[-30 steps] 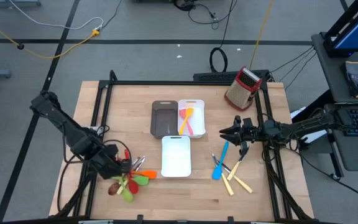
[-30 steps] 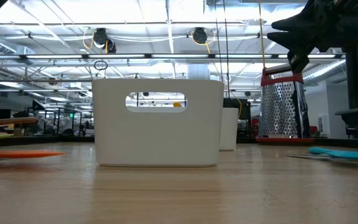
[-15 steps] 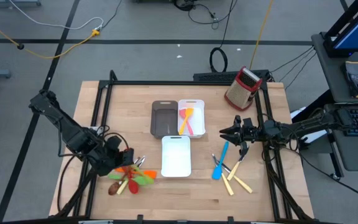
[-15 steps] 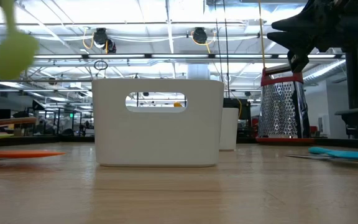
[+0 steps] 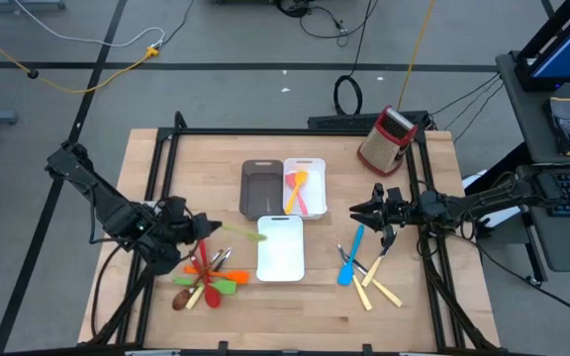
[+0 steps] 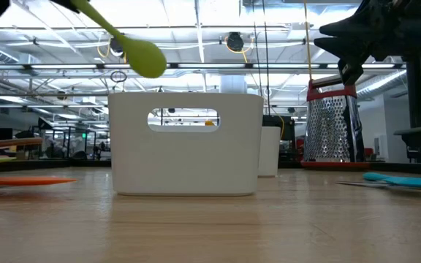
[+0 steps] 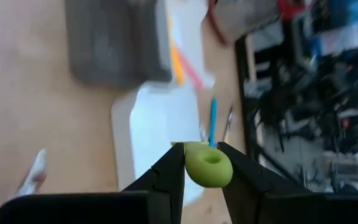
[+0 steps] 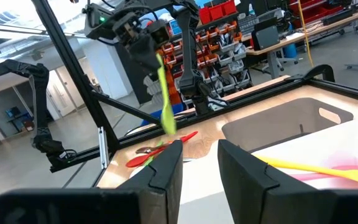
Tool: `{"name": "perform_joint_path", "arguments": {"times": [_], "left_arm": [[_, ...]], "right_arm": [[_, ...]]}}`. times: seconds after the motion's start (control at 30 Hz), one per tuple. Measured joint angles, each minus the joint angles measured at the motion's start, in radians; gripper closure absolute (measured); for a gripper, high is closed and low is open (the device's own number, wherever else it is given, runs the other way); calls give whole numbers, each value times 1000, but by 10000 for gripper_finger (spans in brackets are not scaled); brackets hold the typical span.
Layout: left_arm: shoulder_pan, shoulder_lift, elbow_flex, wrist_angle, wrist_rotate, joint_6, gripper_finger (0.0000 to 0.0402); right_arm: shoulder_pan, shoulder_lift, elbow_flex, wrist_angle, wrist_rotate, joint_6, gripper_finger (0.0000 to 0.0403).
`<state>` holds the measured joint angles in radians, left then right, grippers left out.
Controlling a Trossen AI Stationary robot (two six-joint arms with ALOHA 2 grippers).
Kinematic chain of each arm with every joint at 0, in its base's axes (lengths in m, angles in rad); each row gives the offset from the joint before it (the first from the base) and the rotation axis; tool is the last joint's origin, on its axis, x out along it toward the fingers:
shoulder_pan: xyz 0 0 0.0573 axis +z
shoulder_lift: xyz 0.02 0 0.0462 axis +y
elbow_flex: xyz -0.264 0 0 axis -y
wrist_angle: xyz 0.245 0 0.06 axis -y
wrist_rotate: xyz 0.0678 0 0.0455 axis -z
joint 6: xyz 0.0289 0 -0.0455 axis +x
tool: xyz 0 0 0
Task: Pick & Place Kitchen Items
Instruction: Put the green serving spoon into the black bin
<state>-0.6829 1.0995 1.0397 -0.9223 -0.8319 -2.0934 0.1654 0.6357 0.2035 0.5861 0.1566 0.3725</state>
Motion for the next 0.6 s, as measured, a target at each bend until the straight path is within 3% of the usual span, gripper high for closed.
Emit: {"name": "perform_joint_path", "arguments": {"times": [0.27,0.6], "left_arm": [[106,-1,0,-16,-209,209,312],[284,42,0,11,-303,600,312]], "right_arm": [[0,0,0,0,0,0,309],[0,0,0,0,0,0,309]]}}
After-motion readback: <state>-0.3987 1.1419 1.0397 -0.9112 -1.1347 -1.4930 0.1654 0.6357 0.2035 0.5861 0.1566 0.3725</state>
